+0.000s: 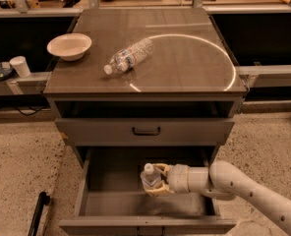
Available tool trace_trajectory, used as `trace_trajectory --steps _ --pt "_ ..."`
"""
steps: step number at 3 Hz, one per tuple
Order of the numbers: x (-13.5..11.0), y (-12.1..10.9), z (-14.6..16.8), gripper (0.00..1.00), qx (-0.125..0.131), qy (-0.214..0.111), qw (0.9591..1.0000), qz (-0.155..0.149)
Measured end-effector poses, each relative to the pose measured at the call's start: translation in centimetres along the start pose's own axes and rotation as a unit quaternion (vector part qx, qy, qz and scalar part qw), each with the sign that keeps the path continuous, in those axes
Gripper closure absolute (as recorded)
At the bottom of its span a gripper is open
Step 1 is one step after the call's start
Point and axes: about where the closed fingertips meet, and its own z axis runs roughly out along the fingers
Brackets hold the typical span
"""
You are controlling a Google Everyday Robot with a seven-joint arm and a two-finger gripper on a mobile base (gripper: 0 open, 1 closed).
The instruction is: Place blue plastic bottle into middle drawer
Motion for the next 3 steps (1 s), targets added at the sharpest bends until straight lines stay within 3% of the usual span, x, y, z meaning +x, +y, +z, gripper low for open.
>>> trace_trajectory --steps 1,2,3 --pt "2.9 0.6 1.1 0.85 -0.012 -0.023 0.9996 -0.01" --pt "4.5 0.8 1.5 0.63 -0.014 -0.033 0.9992 -0.018" --pt "5.8 0.6 1.7 0.32 -0.009 -0.035 0.9993 0.0"
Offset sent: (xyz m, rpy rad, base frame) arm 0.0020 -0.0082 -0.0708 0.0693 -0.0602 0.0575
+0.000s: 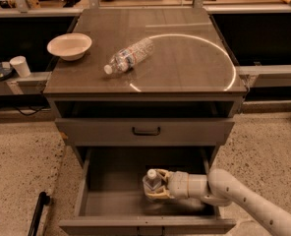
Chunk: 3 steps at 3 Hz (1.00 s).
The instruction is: Place blue plastic bottle into middle drawer
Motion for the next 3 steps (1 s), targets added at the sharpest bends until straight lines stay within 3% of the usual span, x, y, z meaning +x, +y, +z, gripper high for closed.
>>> trace_trajectory --steps 1,2,3 --pt "0.0 0.0 0.0 0.09 0.0 0.0 1.0 0.0" --pt "0.0 0.0 0.01 0.0 0.0 0.0 1.0 0.0" --pt "0.0 0.0 0.01 0.0 0.0 0.0 1.0 0.0"
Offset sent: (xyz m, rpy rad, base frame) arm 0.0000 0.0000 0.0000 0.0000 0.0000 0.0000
